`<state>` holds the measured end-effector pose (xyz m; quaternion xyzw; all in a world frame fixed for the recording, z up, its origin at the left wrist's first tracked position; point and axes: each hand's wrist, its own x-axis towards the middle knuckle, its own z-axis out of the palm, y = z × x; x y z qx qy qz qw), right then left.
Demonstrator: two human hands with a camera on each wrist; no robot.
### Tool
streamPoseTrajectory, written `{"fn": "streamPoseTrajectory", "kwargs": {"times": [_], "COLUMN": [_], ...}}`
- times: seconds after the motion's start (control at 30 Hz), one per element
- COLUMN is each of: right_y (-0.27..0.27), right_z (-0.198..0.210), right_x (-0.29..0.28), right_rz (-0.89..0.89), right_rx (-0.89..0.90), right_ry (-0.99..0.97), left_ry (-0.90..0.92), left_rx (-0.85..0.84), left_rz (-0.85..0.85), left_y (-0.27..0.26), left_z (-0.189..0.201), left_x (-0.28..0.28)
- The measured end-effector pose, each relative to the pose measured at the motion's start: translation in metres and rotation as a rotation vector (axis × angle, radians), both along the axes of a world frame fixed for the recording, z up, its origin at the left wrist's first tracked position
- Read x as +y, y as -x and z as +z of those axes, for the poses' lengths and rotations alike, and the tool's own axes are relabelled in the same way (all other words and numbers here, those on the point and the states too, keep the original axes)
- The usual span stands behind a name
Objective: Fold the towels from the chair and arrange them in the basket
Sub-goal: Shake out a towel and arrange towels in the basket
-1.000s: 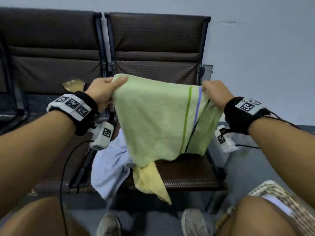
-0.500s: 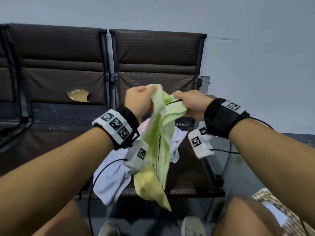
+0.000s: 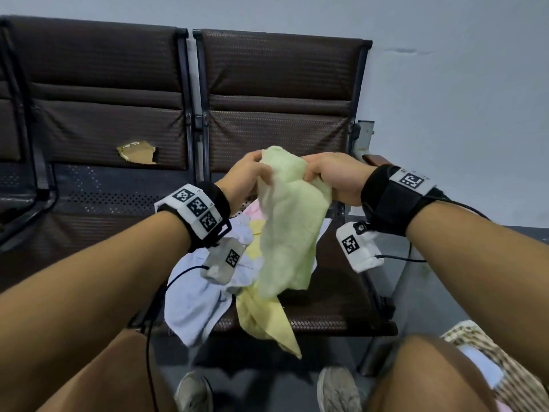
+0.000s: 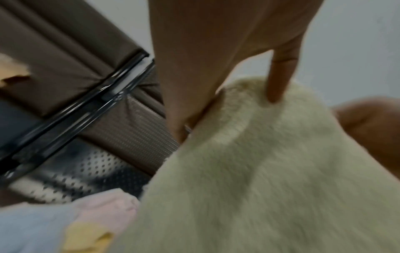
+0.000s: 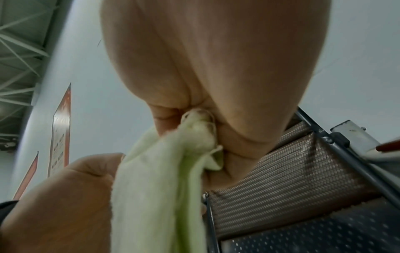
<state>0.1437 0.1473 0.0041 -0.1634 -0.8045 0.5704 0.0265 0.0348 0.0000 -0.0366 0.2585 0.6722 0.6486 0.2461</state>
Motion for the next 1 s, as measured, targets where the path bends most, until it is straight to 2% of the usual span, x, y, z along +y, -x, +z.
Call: {"fn": "streamPoseTrajectory", "kwargs": {"times": [0.07,0.1,0.17,0.27,0.37,0.5,0.6,0.67,0.73,0.8,0.93,1.0], "right_y": [0.006,0.009,0.012,0.019,0.031,0.049,0.052,0.049,0.042,0.031,0.004,-0.009], "right_z": [-0.002,-0.002,-0.004,-0.007,-0.01,-0.017,-0.023,-0.031,-0.048,-0.072,-0.129,-0.154], "right_x": [0.005,0.008,0.02,0.045,0.066,0.075,0.074,0.073,0.072,0.069,0.063,0.057], "right_rz": [-0.011,-0.012,0.013,0.039,-0.119,-0.294,-0.308,-0.256,-0.162,-0.057,0.197,0.277], "right_rx": [0.013,0.023,0.023,-0.03,0.025,0.278,0.405,0.417,0.349,0.197,-0.243,-0.454], "right_ry": [-0.024,-0.053,-0.152,-0.379,-0.602,-0.599,-0.513,-0.497,-0.482,-0.441,-0.484,-0.345], "left_ry": [0.04,0.043,0.013,-0.018,-0.02,-0.017,-0.116,-0.119,-0.042,0.11,0.477,0.614], "left_rx": [-0.119,-0.159,-0.168,-0.061,0.059,0.364,0.385,0.358,0.338,0.285,0.073,-0.046], "left_rz": [-0.187,-0.214,-0.167,-0.035,0.135,0.329,0.329,0.301,0.266,0.179,-0.054,-0.19], "left_y": [0.004,0.008,0.016,0.03,0.045,0.052,0.054,0.057,0.059,0.054,0.03,0.014], "left_z": [0.001,0.001,0.001,-0.002,-0.005,0.001,0.005,-0.003,-0.023,-0.052,-0.117,-0.138], "left_x": [-0.004,-0.004,-0.002,0.009,0.023,0.037,0.036,0.029,0.02,0.01,-0.011,-0.022]}}
